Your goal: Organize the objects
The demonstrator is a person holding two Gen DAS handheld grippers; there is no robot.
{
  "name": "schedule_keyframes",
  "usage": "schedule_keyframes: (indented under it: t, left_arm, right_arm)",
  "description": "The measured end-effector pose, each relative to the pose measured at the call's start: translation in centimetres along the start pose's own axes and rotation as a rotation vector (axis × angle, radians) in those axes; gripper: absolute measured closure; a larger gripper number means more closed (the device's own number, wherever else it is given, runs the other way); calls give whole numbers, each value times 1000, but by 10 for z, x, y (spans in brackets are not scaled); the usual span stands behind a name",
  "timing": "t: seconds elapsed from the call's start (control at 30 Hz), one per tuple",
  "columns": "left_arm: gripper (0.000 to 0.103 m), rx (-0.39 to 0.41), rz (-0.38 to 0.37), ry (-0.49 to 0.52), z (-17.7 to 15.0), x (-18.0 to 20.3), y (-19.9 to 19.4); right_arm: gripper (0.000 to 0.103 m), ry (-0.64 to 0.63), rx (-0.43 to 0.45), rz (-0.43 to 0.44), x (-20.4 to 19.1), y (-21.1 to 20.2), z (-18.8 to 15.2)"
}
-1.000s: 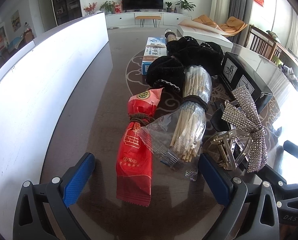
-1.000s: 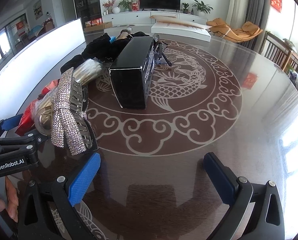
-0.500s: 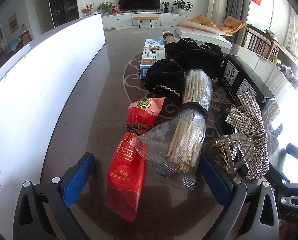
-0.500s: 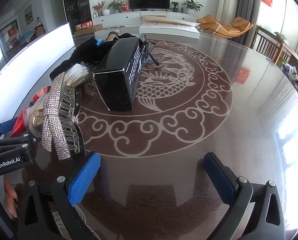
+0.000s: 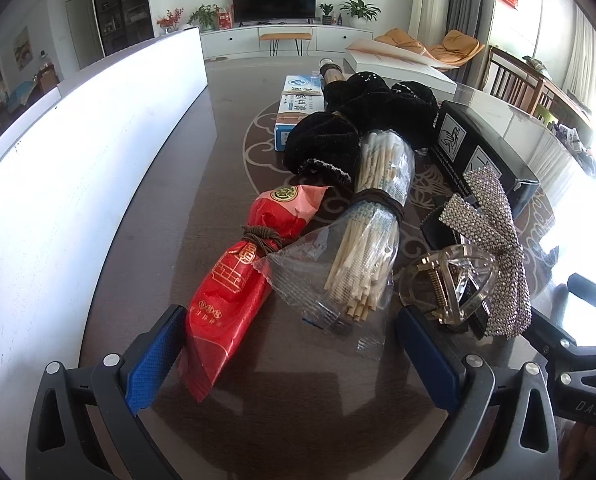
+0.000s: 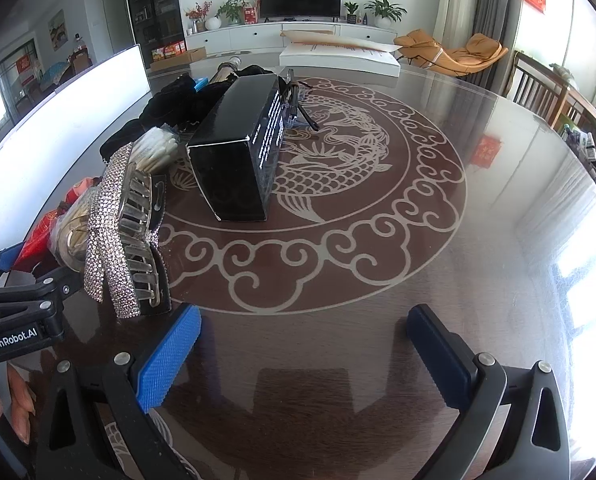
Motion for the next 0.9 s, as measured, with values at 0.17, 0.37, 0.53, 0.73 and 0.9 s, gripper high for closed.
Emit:
schedule_keyframes:
  t: [0.17,0.37,0.53,0.73,0.9]
  left_arm:
    - [0,13,-23,34,-16,5,-12]
    - [0,13,-35,51,-22,7,-16]
    - [0,17,-54,76,-33,8,-25]
    - [0,21,-58,85,-40,8,-29]
    - [0,16,-64,93,-40,8,-29]
  right_arm:
    - [0,-70,-17,41,4,-2,-4]
    - [0,-81,-13,56,26,-7,-9]
    - [0,-72,-2,47,26,-7,-8]
    - [0,-71,-2,47,26,-7,-8]
    - [0,-71,-2,47,26,-7,-8]
Point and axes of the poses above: each gripper's, at about its wrist camera, not at the fingertips, and y roughly the way its jaws point, x to its right, z to its top, the point moved 7 cm from there along y, roughly the way its jaws point, and after that the axes turned 9 degrees about y, right-handed, at the moved point
